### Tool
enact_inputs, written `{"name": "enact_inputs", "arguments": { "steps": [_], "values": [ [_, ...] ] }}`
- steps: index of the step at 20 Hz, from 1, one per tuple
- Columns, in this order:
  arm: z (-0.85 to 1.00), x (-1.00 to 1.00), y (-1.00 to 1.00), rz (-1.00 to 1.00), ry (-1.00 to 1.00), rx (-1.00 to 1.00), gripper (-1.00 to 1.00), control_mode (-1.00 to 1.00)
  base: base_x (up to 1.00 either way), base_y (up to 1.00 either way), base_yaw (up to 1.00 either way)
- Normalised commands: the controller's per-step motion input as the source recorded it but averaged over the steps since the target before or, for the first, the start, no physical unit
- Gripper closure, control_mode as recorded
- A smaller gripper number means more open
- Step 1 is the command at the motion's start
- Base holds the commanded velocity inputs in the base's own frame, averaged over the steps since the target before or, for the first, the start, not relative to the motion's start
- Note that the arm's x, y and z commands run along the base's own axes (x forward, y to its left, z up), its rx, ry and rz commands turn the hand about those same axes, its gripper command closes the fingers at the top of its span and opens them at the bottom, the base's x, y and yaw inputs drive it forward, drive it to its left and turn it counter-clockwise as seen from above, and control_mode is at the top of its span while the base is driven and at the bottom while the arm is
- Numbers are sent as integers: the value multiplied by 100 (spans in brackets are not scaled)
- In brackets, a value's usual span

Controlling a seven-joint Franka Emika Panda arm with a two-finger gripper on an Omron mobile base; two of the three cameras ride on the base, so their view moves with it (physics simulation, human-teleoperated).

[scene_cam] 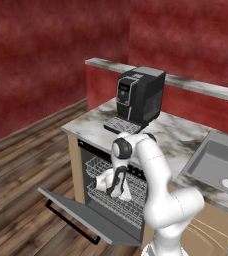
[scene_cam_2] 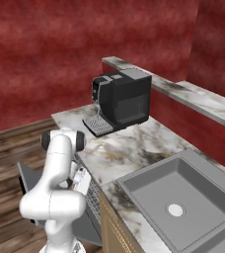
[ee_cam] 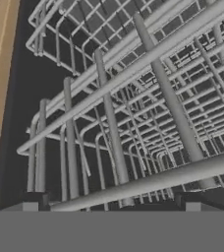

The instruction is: Open the dishwasher door and pull out the top rack.

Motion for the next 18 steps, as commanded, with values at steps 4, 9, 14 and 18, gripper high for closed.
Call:
{"name": "enact_inputs", "arguments": {
  "steps": [4,9,14,18],
  "values": [
    [-100,33,-25,0,13,28,-100,-100,0,0,0],
    [-100,2,-9,6,54,39,-100,-100,0,0,0],
    [-87,-23,-8,31,60,60,-100,-100,0,0,0],
    [-60,-44,0,43,59,80,-100,-100,0,0,0]
  ]
}}
